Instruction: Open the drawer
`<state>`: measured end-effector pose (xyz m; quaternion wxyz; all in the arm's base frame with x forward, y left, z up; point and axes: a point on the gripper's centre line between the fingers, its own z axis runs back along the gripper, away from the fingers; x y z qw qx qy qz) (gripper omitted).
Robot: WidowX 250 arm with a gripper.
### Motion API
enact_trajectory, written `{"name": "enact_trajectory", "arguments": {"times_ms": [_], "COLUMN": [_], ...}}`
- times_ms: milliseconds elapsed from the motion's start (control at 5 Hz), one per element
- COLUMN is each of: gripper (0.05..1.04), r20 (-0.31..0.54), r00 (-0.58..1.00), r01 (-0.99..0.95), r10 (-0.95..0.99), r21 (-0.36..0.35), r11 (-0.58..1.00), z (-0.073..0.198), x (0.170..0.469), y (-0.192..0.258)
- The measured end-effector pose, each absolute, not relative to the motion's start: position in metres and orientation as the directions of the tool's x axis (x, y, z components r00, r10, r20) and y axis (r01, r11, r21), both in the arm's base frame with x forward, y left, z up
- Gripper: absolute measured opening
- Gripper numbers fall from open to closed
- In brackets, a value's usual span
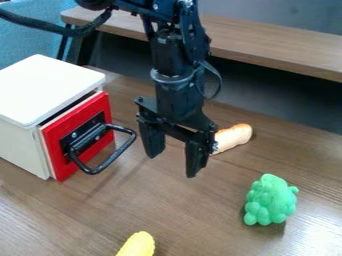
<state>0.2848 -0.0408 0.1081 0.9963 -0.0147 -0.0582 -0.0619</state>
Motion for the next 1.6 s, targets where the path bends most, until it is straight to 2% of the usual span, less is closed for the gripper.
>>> {"name": "enact_trajectory", "arguments": {"times_ms": [600,1000,1600], "gripper": [1.000,1.000,0.999], "r20": [0.084,0.073,0.083], "r00": [0.991,0.995,0.996], "r01": [0.108,0.067,0.017], "r10": [-0.107,-0.071,-0.025], "r21": [-0.015,0.059,0.101], "r11": [0.994,0.996,0.995], "z": [0.095,0.093,0.083], "x": [0.286,0.287,0.296], "y": [-0.032,-0.004,0.038]}}
